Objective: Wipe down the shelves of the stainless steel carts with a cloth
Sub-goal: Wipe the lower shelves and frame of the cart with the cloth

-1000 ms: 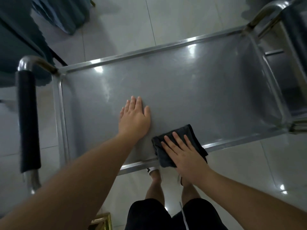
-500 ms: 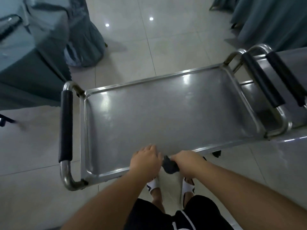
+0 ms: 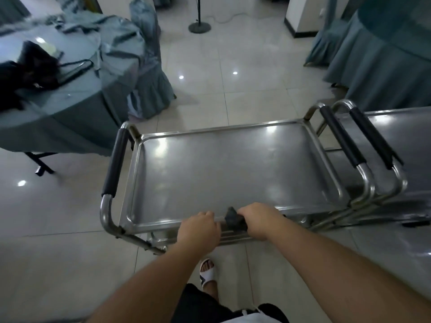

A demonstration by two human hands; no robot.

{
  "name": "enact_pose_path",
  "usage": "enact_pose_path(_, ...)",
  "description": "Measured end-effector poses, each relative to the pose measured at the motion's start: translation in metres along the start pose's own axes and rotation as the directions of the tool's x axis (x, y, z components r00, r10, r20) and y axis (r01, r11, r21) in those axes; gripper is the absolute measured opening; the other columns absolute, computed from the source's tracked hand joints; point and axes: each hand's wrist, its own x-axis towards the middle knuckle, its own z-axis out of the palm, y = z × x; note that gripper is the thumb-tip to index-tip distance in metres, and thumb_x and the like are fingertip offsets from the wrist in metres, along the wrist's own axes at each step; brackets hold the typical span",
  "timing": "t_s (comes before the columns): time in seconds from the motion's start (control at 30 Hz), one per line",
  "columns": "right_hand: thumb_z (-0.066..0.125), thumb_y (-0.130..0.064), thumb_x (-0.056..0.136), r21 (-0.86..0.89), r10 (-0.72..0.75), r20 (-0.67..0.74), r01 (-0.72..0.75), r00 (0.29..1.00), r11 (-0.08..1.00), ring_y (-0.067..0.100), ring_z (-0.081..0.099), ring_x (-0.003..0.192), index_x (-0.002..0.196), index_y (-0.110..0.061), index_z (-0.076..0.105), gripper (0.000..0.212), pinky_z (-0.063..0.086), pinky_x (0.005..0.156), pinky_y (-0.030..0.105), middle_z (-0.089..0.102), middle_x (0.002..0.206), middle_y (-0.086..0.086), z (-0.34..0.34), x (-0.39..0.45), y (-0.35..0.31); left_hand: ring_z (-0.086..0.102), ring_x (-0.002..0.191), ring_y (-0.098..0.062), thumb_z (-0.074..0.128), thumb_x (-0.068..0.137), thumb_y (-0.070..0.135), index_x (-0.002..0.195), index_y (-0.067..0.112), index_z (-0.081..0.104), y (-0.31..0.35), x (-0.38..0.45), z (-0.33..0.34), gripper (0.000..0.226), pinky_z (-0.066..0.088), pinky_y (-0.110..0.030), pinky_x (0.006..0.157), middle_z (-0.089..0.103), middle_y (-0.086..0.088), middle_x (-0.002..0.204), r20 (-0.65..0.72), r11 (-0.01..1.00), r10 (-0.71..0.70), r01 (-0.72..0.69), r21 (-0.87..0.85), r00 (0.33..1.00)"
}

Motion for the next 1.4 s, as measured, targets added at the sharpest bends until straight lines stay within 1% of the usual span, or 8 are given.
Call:
enact_pose_path(0.17,0.066,-0.02,0.089,-0.007,-0.025,-0.06,0.025,0.998,1.0,0.033,0.066,0.112,0.118,-0.025,0.063,0.029,0.057,0.089,0.04,0.069,0.122,0.007,0.01,-0.052,0.025,0.06,0.124,-0.032,0.04,0.103,0.049,0.139,0.024,0.052,0.036,-0.047,0.021,0.045,0.047,-0.047,0.099,0.06,-0.005,0.139,0.013,0.999,-0.026,0.026,-0.028,1.0)
enact_pose_path(0.33,0.064,-0.02,0.091,-0.027,-0.018,-0.034,0.017,0.999,0.999,0.031,0.063,0.116,0.122,-0.025,0.06,0.032,0.056,0.09,0.041,0.064,0.126,0.006,0.026,-0.095,0.041,0.06,0.123,-0.031,0.04,0.104,0.048,0.137,0.025,0.053,0.062,-0.088,0.039,0.042,0.045,-0.045,0.094,0.06,-0.004,0.138,-0.004,1.0,-0.002,0.002,0.023,1.0)
enact_pose_path(0.53,0.061,-0.018,0.091,-0.013,-0.019,-0.028,0.019,0.999,1.0,0.031,0.063,0.114,0.116,-0.025,0.058,0.026,0.054,0.085,0.038,0.065,0.123,0.004,0.044,-0.118,0.033,0.059,0.125,-0.032,0.041,0.105,0.046,0.14,0.022,0.052,0.063,-0.122,0.047,0.045,0.047,-0.045,0.1,0.06,-0.005,0.14,-0.038,0.999,-0.007,0.009,0.04,0.999)
enact_pose_path(0.63,0.06,-0.018,0.092,-0.018,-0.024,-0.007,0.024,1.0,1.0,0.032,0.063,0.113,0.119,-0.024,0.055,0.028,0.053,0.083,0.038,0.065,0.124,0.006,0.052,-0.122,0.018,0.059,0.125,-0.033,0.041,0.104,0.044,0.141,0.021,0.052,0.051,-0.136,0.052,0.045,0.048,-0.044,0.1,0.06,-0.006,0.14,-0.063,0.999,-0.028,0.03,0.033,0.998)
enact_pose_path(0.93,0.064,-0.018,0.092,-0.009,-0.018,0.038,0.018,0.999,1.0,0.03,0.064,0.109,0.136,-0.026,0.05,0.047,0.058,0.091,0.047,0.064,0.124,0.005,0.084,-0.103,-0.069,0.057,0.131,-0.031,0.041,0.103,0.043,0.151,0.021,0.046,-0.038,-0.168,0.077,0.053,0.048,-0.045,0.103,0.056,-0.007,0.147,-0.051,0.993,-0.116,0.114,-0.041,0.992)
enact_pose_path(1.1,0.067,-0.022,0.091,0.081,0.013,0.008,-0.013,1.0,0.997,0.03,0.065,0.108,0.142,-0.029,0.045,0.055,0.058,0.09,0.049,0.064,0.125,0.005,0.104,-0.085,-0.132,0.06,0.125,-0.031,0.04,0.1,0.044,0.143,0.024,0.053,-0.112,-0.18,0.09,0.049,0.049,-0.045,0.099,0.06,-0.005,0.142,-0.029,0.985,-0.151,0.148,-0.093,0.988)
enact_pose_path(1.27,0.067,-0.023,0.092,0.15,0.075,0.027,-0.078,0.997,0.986,0.033,0.065,0.105,0.146,-0.029,0.041,0.06,0.058,0.088,0.048,0.065,0.122,0.01,0.137,-0.065,-0.184,0.059,0.125,-0.031,0.041,0.098,0.046,0.147,0.027,0.05,-0.187,-0.183,0.11,0.053,0.05,-0.045,0.102,0.059,-0.006,0.144,0.035,0.974,-0.178,0.181,-0.138,0.983)
enact_pose_path(1.4,0.065,-0.023,0.093,0.256,0.087,0.039,-0.094,0.995,0.962,0.035,0.064,0.106,0.143,-0.026,0.042,0.056,0.057,0.085,0.045,0.064,0.123,0.013,0.164,-0.045,-0.205,0.056,0.131,-0.031,0.043,0.1,0.045,0.154,0.025,0.045,-0.218,-0.172,0.124,0.057,0.05,-0.046,0.106,0.055,-0.006,0.15,0.094,0.968,-0.178,0.191,-0.162,0.98)
